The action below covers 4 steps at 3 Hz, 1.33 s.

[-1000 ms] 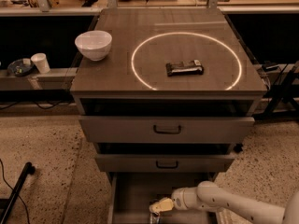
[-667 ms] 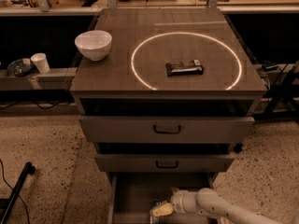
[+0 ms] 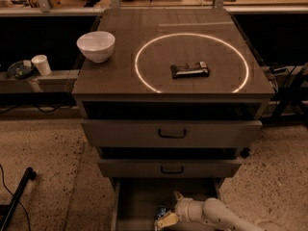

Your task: Pick redbull can from bottom drawer and place on counter

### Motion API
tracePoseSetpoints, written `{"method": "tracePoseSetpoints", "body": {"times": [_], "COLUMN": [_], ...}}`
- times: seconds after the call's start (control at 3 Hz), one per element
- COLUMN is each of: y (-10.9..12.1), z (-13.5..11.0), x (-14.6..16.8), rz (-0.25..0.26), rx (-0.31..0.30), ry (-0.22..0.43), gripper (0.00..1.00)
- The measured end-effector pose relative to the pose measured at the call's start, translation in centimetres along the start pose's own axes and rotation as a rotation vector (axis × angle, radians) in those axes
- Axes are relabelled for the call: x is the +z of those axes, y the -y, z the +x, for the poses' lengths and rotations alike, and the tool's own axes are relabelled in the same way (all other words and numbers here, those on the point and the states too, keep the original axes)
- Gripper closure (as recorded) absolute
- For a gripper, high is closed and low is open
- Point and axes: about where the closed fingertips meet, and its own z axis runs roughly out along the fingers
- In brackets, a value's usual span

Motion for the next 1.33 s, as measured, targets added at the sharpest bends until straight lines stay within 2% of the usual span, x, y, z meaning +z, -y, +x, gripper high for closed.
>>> {"method": "tracePoseSetpoints", "body": {"times": [0.33, 0.67, 1.0, 1.33], "y": [-0.1, 0.0, -0.6, -1.3], "z": [0.5, 2.0, 2.9, 3.7], "x": [1.0, 2.5, 3.8, 4.5], "rz": [0.012, 0.045, 0.035, 0.035], "rx": [0.005, -0.035, -0.094, -0.123], "ry": [-0.016, -0.007, -0.008, -0.018], "gripper": [0.00, 0.00, 0.00, 0.00]}}
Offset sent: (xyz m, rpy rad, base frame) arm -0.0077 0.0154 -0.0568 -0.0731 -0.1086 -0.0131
